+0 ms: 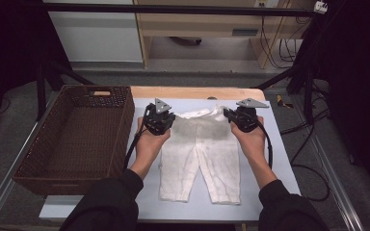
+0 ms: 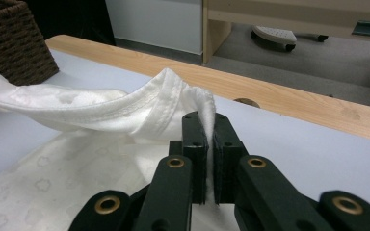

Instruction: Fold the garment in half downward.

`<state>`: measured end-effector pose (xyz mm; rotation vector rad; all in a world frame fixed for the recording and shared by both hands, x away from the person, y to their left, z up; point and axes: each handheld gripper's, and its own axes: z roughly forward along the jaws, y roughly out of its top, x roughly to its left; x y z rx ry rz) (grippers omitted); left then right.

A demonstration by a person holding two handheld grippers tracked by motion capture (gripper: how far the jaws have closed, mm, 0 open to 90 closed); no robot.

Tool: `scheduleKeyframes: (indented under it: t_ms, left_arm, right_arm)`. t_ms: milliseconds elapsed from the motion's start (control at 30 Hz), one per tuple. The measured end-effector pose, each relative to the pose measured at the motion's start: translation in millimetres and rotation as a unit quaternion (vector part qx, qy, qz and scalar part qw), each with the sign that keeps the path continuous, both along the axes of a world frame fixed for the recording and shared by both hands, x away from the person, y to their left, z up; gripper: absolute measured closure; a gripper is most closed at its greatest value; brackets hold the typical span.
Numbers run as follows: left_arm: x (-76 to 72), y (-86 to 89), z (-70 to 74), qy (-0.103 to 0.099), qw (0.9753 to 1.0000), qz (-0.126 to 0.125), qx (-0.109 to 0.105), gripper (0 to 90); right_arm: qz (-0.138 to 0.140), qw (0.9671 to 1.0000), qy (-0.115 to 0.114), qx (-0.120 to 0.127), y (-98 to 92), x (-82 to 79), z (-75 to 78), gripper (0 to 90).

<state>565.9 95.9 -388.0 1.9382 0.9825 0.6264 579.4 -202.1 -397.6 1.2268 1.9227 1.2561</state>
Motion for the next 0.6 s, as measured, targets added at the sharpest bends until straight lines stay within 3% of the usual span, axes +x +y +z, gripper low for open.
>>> scheduleKeyframes:
  t_ms: [600]
  left_arm:
    - [-7.7,1.3,-7.2,0.001,1.0,-0.005,-0.003,88.4]
  right_arm:
    - [0.004,1.0,0.008,0.002,-6.5,-3.8,-6.6,86.8]
